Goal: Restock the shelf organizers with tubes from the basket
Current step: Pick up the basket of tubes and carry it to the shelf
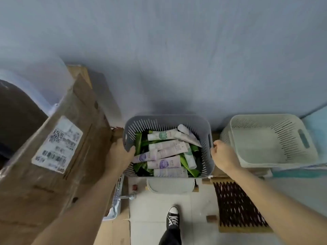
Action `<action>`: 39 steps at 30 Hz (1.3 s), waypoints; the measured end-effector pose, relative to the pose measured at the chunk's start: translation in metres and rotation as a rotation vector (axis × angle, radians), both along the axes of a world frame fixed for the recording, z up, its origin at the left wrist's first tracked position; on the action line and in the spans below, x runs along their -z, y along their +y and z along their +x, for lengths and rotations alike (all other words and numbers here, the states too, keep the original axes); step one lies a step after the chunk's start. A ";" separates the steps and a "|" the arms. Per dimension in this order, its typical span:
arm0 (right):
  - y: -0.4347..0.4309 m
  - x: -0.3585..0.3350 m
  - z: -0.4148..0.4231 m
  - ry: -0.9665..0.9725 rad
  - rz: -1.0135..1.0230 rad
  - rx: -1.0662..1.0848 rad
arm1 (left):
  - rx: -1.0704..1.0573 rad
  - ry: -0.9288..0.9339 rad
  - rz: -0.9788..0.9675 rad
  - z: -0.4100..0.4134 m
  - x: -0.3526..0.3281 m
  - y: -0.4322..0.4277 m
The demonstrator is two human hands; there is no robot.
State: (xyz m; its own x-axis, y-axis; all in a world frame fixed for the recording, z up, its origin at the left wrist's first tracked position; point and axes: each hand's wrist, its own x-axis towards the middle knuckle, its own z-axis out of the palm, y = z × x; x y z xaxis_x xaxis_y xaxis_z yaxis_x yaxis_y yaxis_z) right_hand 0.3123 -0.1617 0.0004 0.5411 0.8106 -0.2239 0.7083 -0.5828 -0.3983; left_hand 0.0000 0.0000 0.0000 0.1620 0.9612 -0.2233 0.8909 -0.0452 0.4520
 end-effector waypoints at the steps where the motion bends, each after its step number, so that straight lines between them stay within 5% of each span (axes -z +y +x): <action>1: 0.004 0.006 0.002 -0.002 -0.005 0.025 | -0.010 0.000 -0.008 0.001 0.004 0.005; 9: 0.023 0.047 0.007 0.073 0.049 0.099 | -0.103 0.052 0.020 0.013 0.035 0.033; 21: 0.026 0.067 0.001 0.128 0.169 0.206 | -0.141 -0.167 -0.066 0.012 0.053 0.032; 39: 0.004 0.020 0.014 0.145 0.284 0.381 | -0.122 -0.298 -0.096 0.033 0.015 0.018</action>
State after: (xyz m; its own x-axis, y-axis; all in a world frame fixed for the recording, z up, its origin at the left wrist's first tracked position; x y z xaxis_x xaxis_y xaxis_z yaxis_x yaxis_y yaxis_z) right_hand 0.3262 -0.1578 -0.0198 0.7904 0.6012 -0.1175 0.3915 -0.6433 -0.6579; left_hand 0.0330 0.0182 -0.0147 0.1189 0.9545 -0.2734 0.7151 0.1087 0.6905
